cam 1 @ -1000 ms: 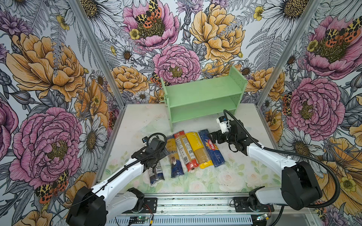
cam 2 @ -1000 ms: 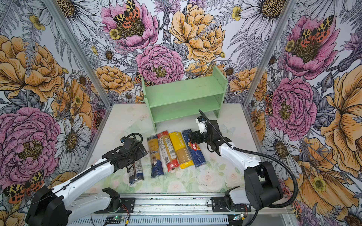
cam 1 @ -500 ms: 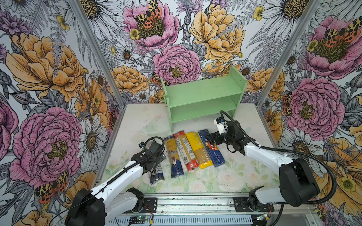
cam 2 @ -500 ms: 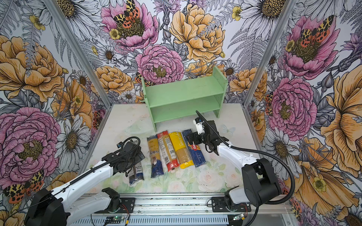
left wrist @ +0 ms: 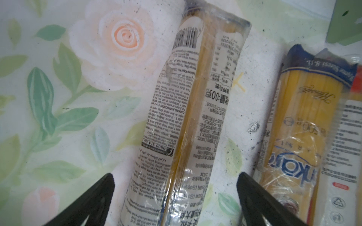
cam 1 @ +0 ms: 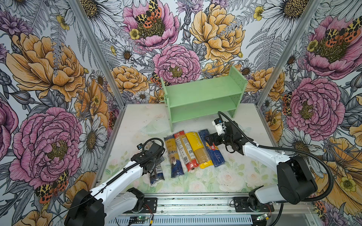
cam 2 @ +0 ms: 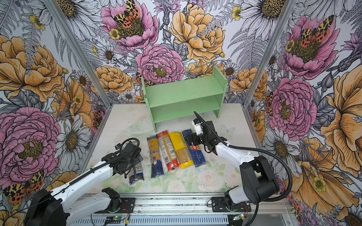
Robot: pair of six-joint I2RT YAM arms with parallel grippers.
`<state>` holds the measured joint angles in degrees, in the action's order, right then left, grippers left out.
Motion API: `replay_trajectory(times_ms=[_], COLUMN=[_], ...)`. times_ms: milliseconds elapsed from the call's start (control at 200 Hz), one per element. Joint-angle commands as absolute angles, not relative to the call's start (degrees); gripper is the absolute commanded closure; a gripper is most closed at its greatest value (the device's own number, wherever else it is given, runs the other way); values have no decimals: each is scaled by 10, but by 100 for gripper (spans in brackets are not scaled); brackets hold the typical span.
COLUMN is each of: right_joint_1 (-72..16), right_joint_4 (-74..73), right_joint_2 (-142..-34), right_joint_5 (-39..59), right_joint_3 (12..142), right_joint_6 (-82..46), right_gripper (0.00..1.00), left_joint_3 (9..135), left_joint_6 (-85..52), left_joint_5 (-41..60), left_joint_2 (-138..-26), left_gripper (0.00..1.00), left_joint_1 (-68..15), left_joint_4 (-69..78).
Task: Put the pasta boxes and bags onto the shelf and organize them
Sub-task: 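Lower the left gripper and close it around the clear white-labelled bag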
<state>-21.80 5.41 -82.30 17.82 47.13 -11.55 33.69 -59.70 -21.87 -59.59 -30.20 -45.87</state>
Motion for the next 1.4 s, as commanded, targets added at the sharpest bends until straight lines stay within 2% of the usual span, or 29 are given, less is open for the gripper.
replay_trajectory(times_ms=[0,335,661,991,1396], right_joint_1=[-222,-225,-227,-227,-227], right_joint_4=[49,49,49,49,49], right_joint_2=[-834,-845,-843,-845,-844], right_joint_5=[171,170,166,162,161], right_joint_3=[492,494,488,487,484], right_joint_6=[-117,-118,-117,-113,-112], right_gripper=[3,3,3,2,2], left_joint_3=[326,320,337,346,336], left_joint_6=[-603,-583,-564,-530,-540], left_joint_5=[-230,-218,-211,-201,-164], left_joint_2=[-585,-584,-661,-691,-710], left_gripper=[1,1,1,1,1], left_joint_1=[-310,-321,-330,-333,-379], left_joint_4=[-465,-462,-451,-444,-433])
